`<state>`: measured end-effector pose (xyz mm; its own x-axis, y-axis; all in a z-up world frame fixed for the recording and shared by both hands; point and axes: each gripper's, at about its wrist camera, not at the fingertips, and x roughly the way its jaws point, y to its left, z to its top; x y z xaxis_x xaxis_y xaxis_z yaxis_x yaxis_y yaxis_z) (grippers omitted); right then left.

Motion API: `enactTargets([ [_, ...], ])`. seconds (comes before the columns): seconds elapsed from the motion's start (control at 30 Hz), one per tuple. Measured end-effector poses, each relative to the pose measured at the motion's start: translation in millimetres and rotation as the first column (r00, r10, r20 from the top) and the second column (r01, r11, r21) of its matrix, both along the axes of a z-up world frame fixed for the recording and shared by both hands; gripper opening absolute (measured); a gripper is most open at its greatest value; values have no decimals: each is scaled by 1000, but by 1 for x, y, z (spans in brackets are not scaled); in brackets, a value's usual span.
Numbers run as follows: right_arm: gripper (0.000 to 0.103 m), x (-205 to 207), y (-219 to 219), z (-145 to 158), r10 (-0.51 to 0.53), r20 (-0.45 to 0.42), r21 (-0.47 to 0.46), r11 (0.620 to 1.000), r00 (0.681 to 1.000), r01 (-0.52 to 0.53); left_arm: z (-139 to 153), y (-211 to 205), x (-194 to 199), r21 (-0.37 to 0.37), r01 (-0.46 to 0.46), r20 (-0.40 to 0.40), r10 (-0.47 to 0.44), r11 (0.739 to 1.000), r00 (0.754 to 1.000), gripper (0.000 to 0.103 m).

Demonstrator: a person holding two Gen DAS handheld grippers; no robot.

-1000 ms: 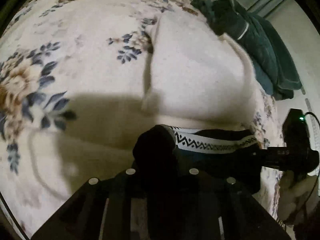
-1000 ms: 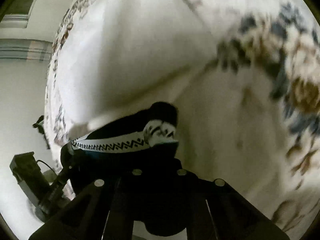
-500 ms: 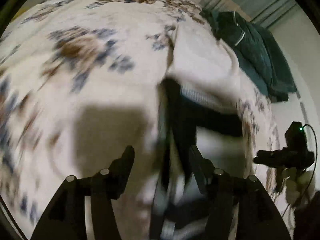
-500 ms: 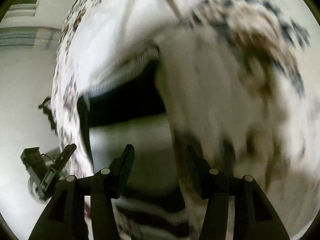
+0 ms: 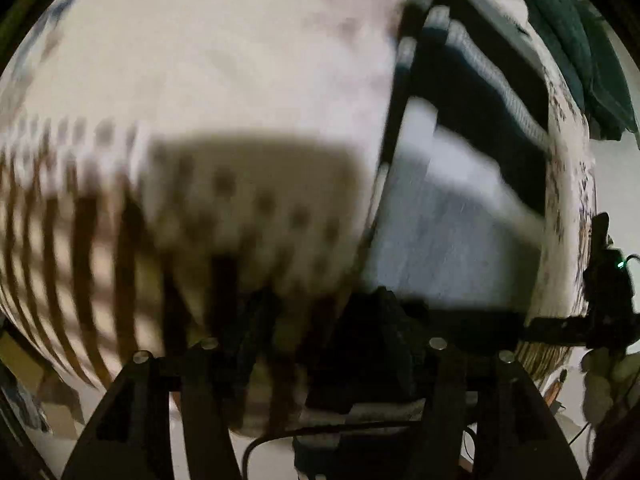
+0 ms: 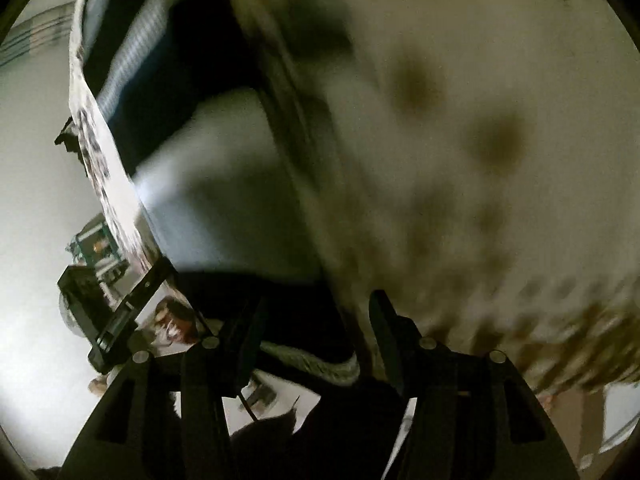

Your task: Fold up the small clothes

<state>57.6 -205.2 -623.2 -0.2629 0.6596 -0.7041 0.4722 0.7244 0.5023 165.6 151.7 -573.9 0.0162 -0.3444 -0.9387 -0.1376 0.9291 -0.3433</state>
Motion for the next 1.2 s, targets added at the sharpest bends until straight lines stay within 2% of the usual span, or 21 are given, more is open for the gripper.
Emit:
enactTargets([
  [0.1,55,-34,21,-22,-41,-25,42,998,999,42,-3,1,-11,-49,-17,31,18,999,999,57],
  [0.27,56,-51,53,-42,-144,-3,164,976,990,142,-2,3,-17,-54,-25,62,28,998,998,58],
  [0.3,48,-50,59,-42,-144,9,174,975,990,140,1,4,-19,-55,-30,73,34,998,997,58],
  [0.33,34,-52,63,-40,-141,26,188,973,990,134,3,6,-21,-65,-39,83,44,997,996,58],
  [0.37,12,-53,69,-36,-130,39,218,969,991,119,3,9,-24,-74,-49,87,56,996,995,58],
  [0.47,12,-56,68,-21,-201,72,307,936,977,170,1,25,-31,-127,-91,79,102,988,992,58],
  [0.53,12,-59,64,-14,-236,79,327,924,969,199,-4,23,-27,-160,-92,67,104,983,992,62],
  [0.63,11,-69,45,-15,-224,90,270,943,970,193,-10,16,-22,-196,-65,60,78,978,995,64],
  [0.7,11,-76,25,-19,-208,91,243,953,974,180,-11,8,-19,-189,-34,64,47,981,997,67],
  [0.77,12,-75,27,-27,-182,88,227,961,979,158,-12,-2,-18,-185,-10,73,24,983,997,68],
  [0.83,21,-74,27,-35,-175,66,233,960,982,155,-12,-6,-20,-196,-4,86,21,981,996,68],
  [0.9,31,-82,26,-34,-168,49,244,958,985,151,-12,-8,-25,-241,-4,102,29,971,994,67],
  [0.93,32,-81,27,-37,-170,44,255,955,984,154,-11,-9,-28,-253,-3,108,32,967,994,65],
  [1.0,32,-79,34,-41,-178,34,277,947,983,162,-11,-11,-34,-252,8,113,21,968,993,15],
  [1.03,31,-79,35,-40,-186,46,274,947,982,166,-9,-9,-37,-263,7,121,26,965,992,13],
  [1.1,11,-84,36,-34,-189,59,269,949,980,167,2,-2,-42,-288,-10,145,54,958,988,9],
  [1.2,9,-93,35,-20,-196,71,270,948,978,170,13,5,-49,-361,-53,142,111,931,984,9],
])
